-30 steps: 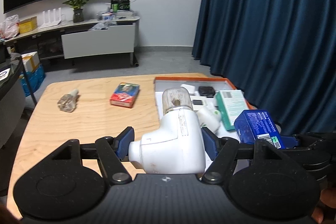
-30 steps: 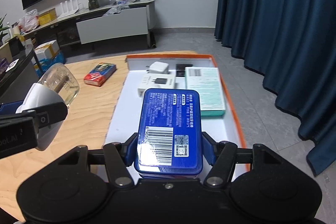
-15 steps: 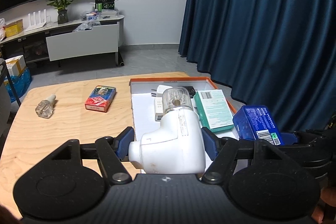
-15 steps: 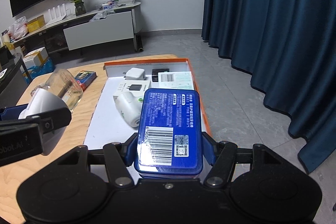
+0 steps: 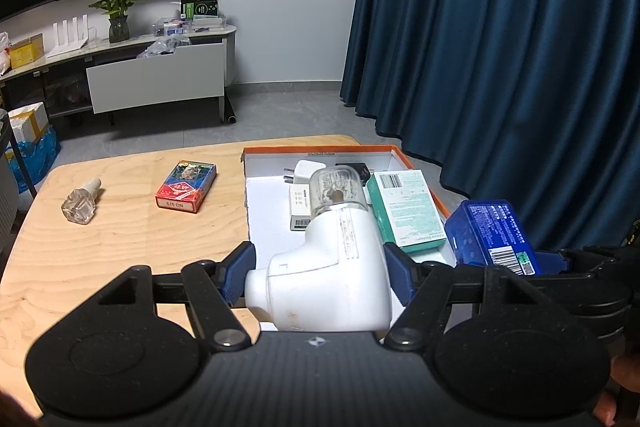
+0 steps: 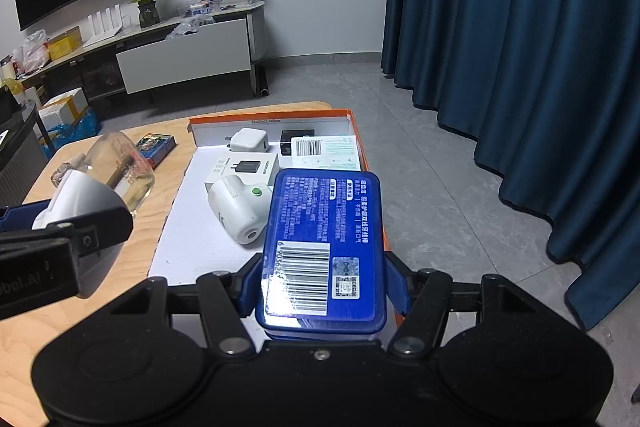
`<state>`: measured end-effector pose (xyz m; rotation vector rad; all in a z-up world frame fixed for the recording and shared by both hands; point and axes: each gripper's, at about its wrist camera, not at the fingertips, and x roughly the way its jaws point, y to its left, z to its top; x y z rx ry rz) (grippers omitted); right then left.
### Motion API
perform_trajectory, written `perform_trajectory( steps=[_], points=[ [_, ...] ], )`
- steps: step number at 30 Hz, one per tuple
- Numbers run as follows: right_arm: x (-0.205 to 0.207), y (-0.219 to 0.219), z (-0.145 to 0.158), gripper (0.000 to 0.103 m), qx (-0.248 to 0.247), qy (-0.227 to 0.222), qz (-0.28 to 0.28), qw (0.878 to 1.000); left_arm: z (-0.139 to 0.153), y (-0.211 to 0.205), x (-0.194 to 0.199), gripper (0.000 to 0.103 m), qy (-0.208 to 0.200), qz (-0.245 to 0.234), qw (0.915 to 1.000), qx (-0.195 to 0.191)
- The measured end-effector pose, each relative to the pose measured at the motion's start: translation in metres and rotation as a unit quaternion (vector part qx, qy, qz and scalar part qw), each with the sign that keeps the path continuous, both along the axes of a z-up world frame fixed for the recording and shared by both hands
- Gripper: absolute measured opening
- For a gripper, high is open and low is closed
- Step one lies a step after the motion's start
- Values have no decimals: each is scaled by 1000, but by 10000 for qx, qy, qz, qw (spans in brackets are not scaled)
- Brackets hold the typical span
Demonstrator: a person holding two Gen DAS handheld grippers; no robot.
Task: Organize rigid objects
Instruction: 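Carry the diffuser and blue tin over the white box with both grippers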
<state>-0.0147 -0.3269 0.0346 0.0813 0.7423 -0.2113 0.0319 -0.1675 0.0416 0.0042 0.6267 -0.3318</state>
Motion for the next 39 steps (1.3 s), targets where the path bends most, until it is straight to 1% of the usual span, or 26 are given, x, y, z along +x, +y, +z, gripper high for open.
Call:
perform_trajectory(
  steps=[39],
  points=[
    [15, -11, -6, 74, -19, 92, -24, 10000, -6, -13, 9, 70, 83, -89, 9999, 10]
  ],
)
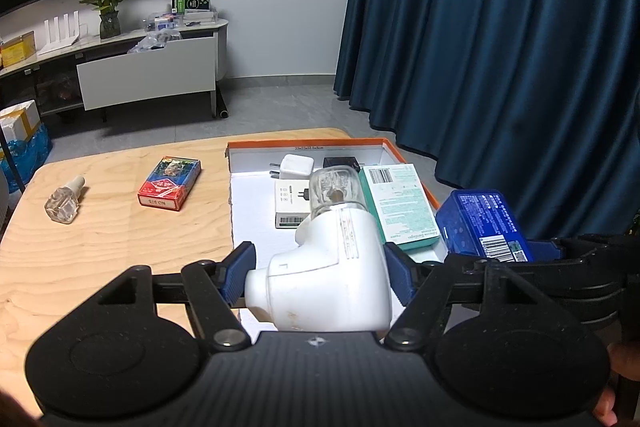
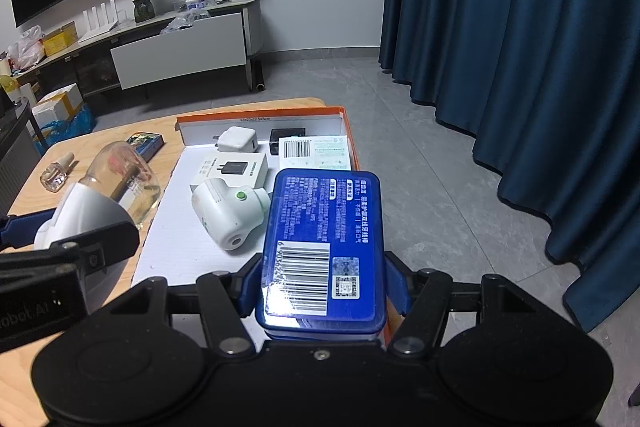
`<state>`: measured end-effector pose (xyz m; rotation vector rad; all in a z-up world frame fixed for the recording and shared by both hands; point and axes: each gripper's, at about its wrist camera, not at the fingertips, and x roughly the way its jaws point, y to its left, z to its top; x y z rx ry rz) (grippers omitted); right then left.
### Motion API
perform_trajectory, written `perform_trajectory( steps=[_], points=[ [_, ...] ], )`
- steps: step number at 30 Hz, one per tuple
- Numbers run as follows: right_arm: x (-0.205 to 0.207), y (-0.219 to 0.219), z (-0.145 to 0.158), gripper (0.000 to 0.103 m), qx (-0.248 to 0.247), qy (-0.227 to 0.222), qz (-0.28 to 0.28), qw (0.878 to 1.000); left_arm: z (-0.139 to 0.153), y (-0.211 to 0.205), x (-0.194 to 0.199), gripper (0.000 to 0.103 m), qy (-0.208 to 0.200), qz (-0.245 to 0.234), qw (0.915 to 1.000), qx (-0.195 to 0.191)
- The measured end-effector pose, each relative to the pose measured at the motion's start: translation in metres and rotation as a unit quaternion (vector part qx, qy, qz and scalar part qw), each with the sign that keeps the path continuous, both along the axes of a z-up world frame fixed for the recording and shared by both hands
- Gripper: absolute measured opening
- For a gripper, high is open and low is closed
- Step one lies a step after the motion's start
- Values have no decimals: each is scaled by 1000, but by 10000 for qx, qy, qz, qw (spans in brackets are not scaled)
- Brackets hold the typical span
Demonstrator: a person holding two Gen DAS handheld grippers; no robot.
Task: Organize rigid objects
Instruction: 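Carry the diffuser and blue tin over the white box with both grippers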
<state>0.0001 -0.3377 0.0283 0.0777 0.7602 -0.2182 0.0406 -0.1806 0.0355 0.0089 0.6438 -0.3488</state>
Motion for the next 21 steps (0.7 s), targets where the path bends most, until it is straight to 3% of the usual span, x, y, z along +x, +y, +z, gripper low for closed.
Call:
perform_trajectory(
  steps=[21],
  points=[
    [6, -1, -5, 74, -4, 93, 39, 9999, -6, -4, 4, 70, 98, -12, 9999, 22]
  ],
)
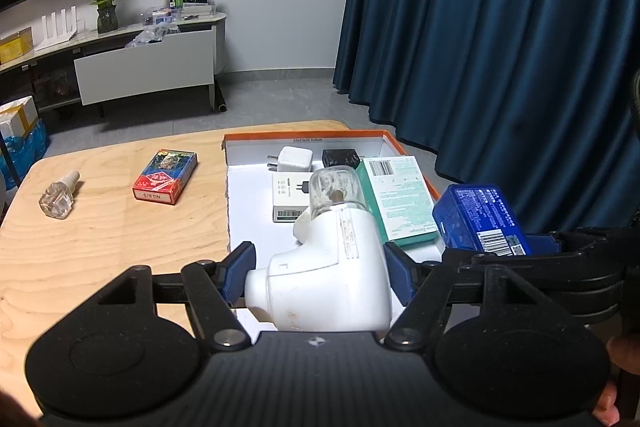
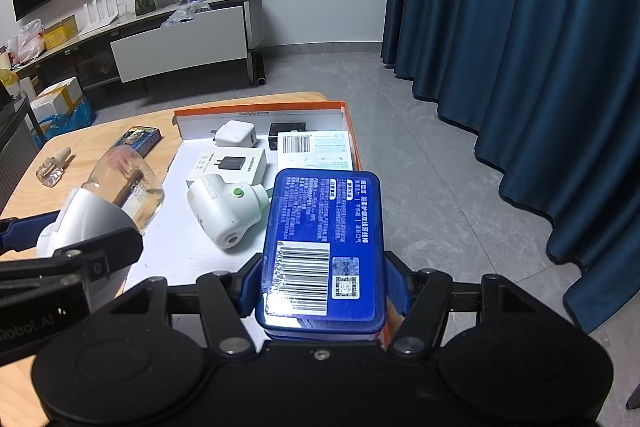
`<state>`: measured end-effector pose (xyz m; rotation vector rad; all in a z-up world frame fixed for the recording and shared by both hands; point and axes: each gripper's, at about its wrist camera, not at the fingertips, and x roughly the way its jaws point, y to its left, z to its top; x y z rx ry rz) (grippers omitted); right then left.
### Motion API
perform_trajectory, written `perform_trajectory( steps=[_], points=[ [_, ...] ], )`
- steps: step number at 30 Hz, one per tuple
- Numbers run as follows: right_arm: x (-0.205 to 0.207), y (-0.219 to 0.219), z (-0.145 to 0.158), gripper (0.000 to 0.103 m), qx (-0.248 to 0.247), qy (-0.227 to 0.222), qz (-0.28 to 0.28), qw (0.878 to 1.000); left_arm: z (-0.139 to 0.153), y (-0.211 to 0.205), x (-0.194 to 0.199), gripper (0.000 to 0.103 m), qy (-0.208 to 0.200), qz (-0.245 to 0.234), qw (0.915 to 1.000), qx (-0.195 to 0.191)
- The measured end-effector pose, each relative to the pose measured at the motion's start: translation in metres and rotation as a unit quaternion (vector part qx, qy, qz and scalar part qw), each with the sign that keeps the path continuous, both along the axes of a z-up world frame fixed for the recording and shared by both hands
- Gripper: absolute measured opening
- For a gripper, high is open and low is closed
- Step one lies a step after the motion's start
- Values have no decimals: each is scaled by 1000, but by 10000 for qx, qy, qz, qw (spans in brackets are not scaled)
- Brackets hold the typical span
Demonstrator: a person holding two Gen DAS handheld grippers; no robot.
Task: Organize rigid objects
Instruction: 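Carry the diffuser and blue tin over the white box with both grippers, then lower and release the diffuser with the left gripper while the right releases the blue tin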
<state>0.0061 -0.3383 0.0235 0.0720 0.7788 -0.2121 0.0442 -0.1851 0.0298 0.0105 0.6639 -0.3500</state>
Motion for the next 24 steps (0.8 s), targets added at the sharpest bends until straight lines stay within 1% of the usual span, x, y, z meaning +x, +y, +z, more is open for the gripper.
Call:
perform_trajectory(
  steps=[24],
  points=[
    [7, 0, -2, 74, -2, 57, 78, 10000, -4, 0, 2, 70, 86, 16, 10000, -5]
  ],
)
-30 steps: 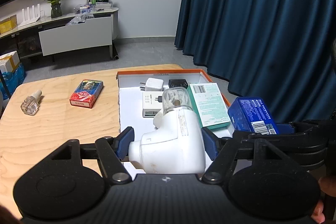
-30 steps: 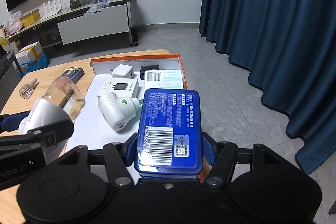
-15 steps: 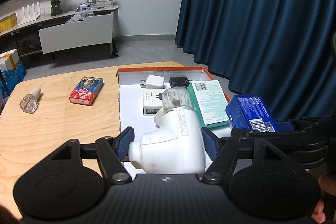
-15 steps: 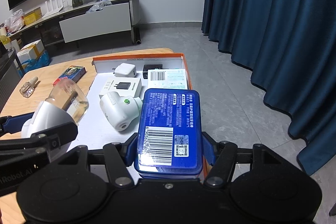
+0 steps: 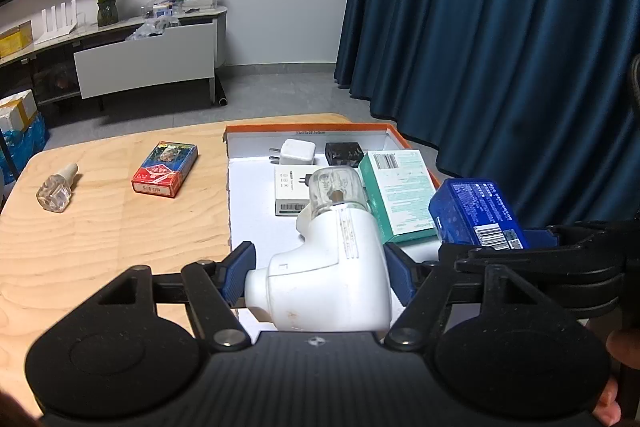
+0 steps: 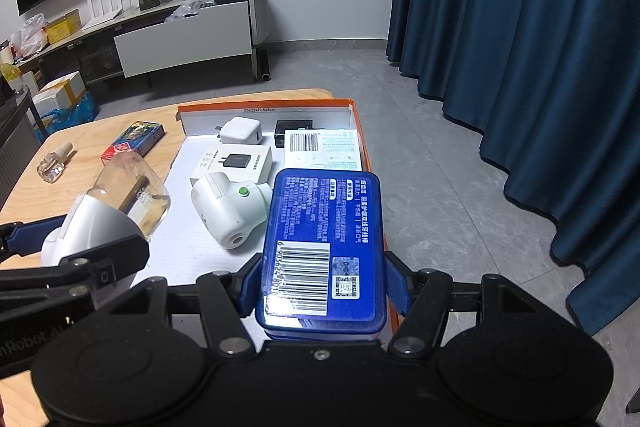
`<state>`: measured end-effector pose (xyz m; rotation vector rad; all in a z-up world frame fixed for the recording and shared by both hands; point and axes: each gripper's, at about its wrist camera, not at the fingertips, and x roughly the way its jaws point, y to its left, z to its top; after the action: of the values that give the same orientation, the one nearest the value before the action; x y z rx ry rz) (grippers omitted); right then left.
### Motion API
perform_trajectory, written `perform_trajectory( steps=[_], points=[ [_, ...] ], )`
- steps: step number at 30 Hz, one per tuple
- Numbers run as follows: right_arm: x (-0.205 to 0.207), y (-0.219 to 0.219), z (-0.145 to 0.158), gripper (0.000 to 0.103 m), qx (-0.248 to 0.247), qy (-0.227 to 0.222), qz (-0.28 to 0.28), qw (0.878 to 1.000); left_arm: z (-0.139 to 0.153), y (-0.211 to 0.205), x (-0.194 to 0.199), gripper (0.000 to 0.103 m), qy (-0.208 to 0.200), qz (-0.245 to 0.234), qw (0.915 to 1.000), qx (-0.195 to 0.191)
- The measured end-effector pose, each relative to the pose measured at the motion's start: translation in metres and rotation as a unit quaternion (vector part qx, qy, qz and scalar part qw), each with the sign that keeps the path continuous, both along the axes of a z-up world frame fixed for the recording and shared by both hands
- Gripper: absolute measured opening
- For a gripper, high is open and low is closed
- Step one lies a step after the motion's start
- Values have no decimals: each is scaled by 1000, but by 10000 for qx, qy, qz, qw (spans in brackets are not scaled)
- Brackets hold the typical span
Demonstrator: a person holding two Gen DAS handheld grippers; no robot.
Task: Organize rigid objects
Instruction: 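Lower and release the diffuser with the left gripper while the right releases the blue tin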
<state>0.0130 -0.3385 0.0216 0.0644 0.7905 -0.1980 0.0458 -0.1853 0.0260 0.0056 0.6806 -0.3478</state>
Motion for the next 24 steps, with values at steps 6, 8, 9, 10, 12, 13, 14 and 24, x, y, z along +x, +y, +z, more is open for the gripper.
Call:
perform_trajectory(
  steps=[6, 8, 9, 10, 12, 13, 14, 24],
  points=[
    [3, -1, -4, 74, 26, 54, 26, 10000, -3, -1, 1, 71, 49, -36, 10000, 15],
    [4, -2, -6, 74, 32, 81, 30, 10000, -4, -1, 3, 70, 78, -42, 10000, 15],
    [5, -1, -6, 74, 33, 89, 32, 9999, -5, -1, 3, 70, 87, -46, 10000, 14],
    [5, -1, -7, 74, 32, 97, 33, 9999, -5, -2, 3, 70, 92, -51, 9999, 20],
    [6, -2, -7, 75, 48, 110, 45, 9999, -5, -2, 4, 71, 111, -66, 9999, 10],
    [7, -2, -8, 75, 60, 123, 45, 9999, -5, -3, 4, 70, 124, -74, 9999, 0],
    [8, -2, -8, 75, 76, 133, 68, 9999, -6, -3, 5, 71, 137, -81, 9999, -6],
    [7, -4, 5, 78, -60, -61, -55, 9999, -1, -7, 9, 60, 130, -252, 9993, -232]
  ],
)
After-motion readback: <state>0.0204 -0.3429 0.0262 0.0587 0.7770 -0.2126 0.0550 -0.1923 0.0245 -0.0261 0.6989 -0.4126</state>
